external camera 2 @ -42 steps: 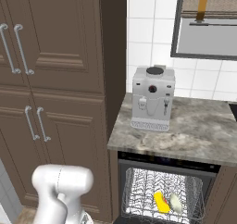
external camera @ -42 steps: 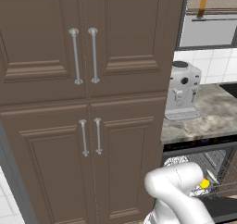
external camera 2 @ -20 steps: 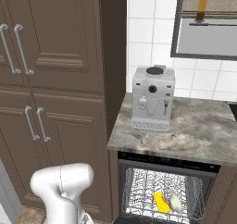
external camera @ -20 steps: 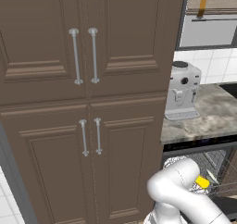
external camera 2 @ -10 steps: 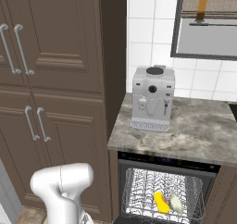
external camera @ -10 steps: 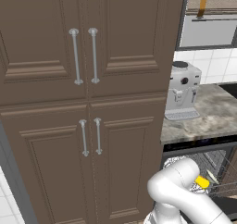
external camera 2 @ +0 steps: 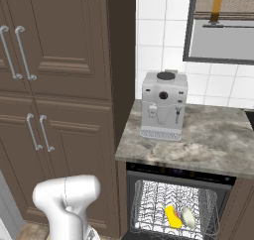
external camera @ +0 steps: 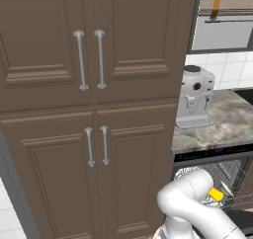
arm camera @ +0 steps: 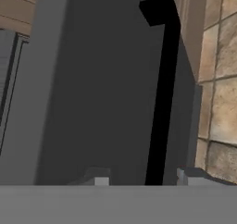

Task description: Pick up the cup and bowl from the counter, place them in the dishwasher, and close the dishwasher door.

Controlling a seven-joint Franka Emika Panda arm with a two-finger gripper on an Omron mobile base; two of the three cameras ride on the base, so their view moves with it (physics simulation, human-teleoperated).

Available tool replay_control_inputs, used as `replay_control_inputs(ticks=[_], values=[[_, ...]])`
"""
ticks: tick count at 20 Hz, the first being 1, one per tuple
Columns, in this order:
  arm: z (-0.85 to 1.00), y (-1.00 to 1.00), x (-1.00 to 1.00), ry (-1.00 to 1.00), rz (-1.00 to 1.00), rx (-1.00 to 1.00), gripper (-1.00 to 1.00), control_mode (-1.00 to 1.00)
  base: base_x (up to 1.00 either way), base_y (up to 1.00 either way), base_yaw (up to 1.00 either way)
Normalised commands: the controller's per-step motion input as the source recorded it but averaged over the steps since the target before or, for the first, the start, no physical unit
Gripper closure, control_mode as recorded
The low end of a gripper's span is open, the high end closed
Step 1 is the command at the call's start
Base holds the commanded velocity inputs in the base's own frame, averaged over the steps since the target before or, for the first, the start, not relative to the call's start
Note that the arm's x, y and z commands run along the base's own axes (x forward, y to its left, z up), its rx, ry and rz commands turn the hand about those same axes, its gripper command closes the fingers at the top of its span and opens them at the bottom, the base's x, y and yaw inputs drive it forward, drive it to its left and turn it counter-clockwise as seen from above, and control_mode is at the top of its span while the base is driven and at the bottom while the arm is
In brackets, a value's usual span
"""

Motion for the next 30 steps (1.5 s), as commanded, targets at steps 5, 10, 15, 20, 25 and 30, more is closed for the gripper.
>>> replay_control_inputs(ticks=[5, 10, 15, 20, 25, 30], values=[[-0.27, -0.05, 0.52, -0.30, 0.02, 0.12, -1.00, -1.00, 0.00, 0.00, 0.00], [-0.05, 0.00, 0.72, -0.29, 0.01, 0.06, -1.00, -1.00, 0.00, 0.00, 0.00], [0.00, 0.00, 0.92, -0.28, 0.00, 0.02, -1.00, -1.00, 0.00, 0.00, 0.00], [-0.25, 0.00, 0.75, -0.25, 0.00, 0.01, -1.00, -1.00, 0.00, 0.00, 0.00], [-0.45, -0.02, 0.53, -0.23, 0.00, 0.01, -1.00, -1.00, 0.00, 0.00, 0.00], [-0.41, -0.08, 0.62, -0.22, 0.00, 0.00, -1.00, -1.00, 0.00, 0.00, 0.00]])
